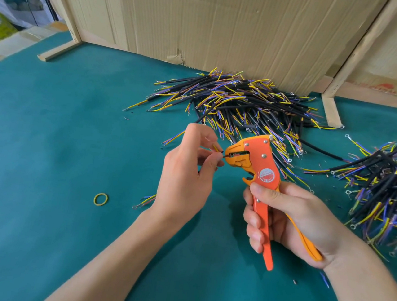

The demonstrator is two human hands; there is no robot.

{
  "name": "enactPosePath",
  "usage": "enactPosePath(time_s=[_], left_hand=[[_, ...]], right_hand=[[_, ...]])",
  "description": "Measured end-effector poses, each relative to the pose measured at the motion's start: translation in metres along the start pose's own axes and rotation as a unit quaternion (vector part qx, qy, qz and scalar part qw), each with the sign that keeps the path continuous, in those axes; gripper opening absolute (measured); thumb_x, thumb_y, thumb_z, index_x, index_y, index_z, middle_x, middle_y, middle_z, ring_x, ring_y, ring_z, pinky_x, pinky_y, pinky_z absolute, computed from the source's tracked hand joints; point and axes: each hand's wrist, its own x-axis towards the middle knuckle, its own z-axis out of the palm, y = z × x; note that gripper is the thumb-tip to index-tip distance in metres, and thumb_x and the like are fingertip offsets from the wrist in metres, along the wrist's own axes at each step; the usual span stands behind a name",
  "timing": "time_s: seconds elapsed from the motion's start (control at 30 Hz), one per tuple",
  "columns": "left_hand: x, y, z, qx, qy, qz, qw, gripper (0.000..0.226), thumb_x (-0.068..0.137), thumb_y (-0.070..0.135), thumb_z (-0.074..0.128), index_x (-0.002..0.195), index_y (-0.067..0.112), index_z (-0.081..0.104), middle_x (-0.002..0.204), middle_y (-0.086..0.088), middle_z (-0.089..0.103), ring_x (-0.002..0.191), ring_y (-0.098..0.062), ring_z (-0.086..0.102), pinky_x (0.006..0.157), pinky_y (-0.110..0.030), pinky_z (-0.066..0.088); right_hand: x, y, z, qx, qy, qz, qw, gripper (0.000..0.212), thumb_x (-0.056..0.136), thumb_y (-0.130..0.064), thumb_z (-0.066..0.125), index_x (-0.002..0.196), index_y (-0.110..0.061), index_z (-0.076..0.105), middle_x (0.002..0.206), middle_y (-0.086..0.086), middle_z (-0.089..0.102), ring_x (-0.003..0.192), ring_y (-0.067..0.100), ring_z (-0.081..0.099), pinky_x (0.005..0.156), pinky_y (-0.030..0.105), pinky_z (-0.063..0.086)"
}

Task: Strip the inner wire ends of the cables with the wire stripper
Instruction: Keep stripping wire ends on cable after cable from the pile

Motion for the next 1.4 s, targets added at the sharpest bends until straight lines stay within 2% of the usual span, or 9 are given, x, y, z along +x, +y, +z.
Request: enactPosePath(time_s=[0.27, 0.5, 0.6, 0.67, 0.77, 0.87, 1.03, 1.2, 1.4], left_hand=[[-0.002, 0.003, 0.004, -0.029, 0.024, -0.036, 0.999, 0.033, 0.090, 0.005, 0.059, 0.097, 0.033, 0.044, 0.088, 0.006, 0.065, 0.075, -0.016, 0.073, 0.069, -0.045, 0.059], [-0.001, 0.003, 0.004, 0.001, -0.007, -0.060, 0.998, 0.023, 0.089, 0.014, 0.059, 0.108, 0.027, 0.063, 0.082, 0.011, 0.061, 0.074, -0.013, 0.062, 0.061, -0.020, 0.044], [0.001, 0.002, 0.001, 0.023, -0.024, -0.061, 0.998, 0.019, 0.091, 0.013, 0.060, 0.105, 0.025, 0.066, 0.077, 0.010, 0.058, 0.068, -0.011, 0.055, 0.060, -0.016, 0.039], [0.002, 0.002, 0.000, 0.001, -0.027, -0.090, 0.996, 0.012, 0.094, 0.017, 0.063, 0.097, 0.028, 0.064, 0.075, 0.009, 0.060, 0.062, -0.013, 0.051, 0.057, -0.024, 0.045], [0.005, 0.003, -0.003, -0.039, -0.037, -0.128, 0.990, 0.010, 0.095, 0.023, 0.064, 0.087, 0.028, 0.061, 0.073, 0.003, 0.068, 0.059, -0.029, 0.053, 0.059, -0.045, 0.052], [0.006, 0.004, -0.006, -0.055, -0.049, -0.140, 0.987, 0.011, 0.094, 0.021, 0.063, 0.084, 0.025, 0.060, 0.066, 0.002, 0.071, 0.055, -0.028, 0.054, 0.060, -0.049, 0.052], [0.004, 0.004, -0.005, -0.040, -0.027, -0.125, 0.991, 0.014, 0.096, 0.014, 0.064, 0.084, 0.018, 0.058, 0.064, 0.003, 0.069, 0.051, -0.010, 0.052, 0.058, -0.038, 0.047], [0.002, 0.006, -0.006, -0.033, -0.029, -0.104, 0.994, 0.016, 0.096, 0.011, 0.065, 0.084, 0.018, 0.058, 0.066, 0.004, 0.070, 0.051, -0.006, 0.051, 0.053, -0.020, 0.038], [0.003, 0.003, -0.008, -0.037, -0.041, -0.095, 0.994, 0.015, 0.097, 0.011, 0.064, 0.086, 0.020, 0.059, 0.069, 0.005, 0.071, 0.052, -0.006, 0.050, 0.054, -0.020, 0.037]], right_hand=[[0.001, 0.000, 0.002, -0.004, 0.010, -0.004, 1.000, 0.028, 0.087, -0.029, 0.069, 0.093, -0.005, 0.057, 0.069, 0.017, 0.050, 0.054, 0.029, 0.049, 0.051, 0.039, 0.048], [0.001, 0.001, 0.002, -0.005, 0.010, -0.009, 1.000, 0.027, 0.087, -0.028, 0.070, 0.091, -0.005, 0.057, 0.069, 0.018, 0.050, 0.054, 0.030, 0.049, 0.051, 0.039, 0.048], [0.001, 0.001, 0.002, -0.006, 0.012, -0.011, 1.000, 0.027, 0.086, -0.028, 0.070, 0.092, -0.005, 0.057, 0.069, 0.018, 0.050, 0.054, 0.030, 0.049, 0.051, 0.040, 0.048], [0.001, 0.001, 0.002, -0.006, 0.010, -0.011, 1.000, 0.027, 0.086, -0.028, 0.071, 0.092, -0.005, 0.057, 0.069, 0.018, 0.050, 0.054, 0.030, 0.049, 0.050, 0.040, 0.048], [0.001, 0.001, 0.002, -0.008, 0.006, -0.012, 1.000, 0.027, 0.087, -0.028, 0.070, 0.092, -0.005, 0.057, 0.069, 0.017, 0.051, 0.054, 0.030, 0.049, 0.052, 0.039, 0.049], [0.002, 0.001, 0.002, -0.010, 0.006, -0.014, 1.000, 0.028, 0.087, -0.028, 0.070, 0.094, -0.005, 0.056, 0.069, 0.017, 0.051, 0.054, 0.030, 0.049, 0.052, 0.038, 0.049], [0.002, 0.001, 0.002, -0.006, 0.007, -0.014, 1.000, 0.027, 0.085, -0.027, 0.071, 0.092, -0.005, 0.057, 0.069, 0.018, 0.050, 0.054, 0.030, 0.048, 0.051, 0.040, 0.048], [0.001, 0.001, 0.000, 0.003, 0.001, -0.013, 1.000, 0.027, 0.084, -0.025, 0.072, 0.093, -0.003, 0.059, 0.071, 0.019, 0.052, 0.056, 0.031, 0.050, 0.053, 0.041, 0.049], [-0.001, 0.000, -0.004, 0.009, -0.023, -0.006, 1.000, 0.025, 0.087, -0.022, 0.072, 0.098, -0.003, 0.060, 0.077, 0.022, 0.054, 0.061, 0.034, 0.054, 0.058, 0.045, 0.052]])
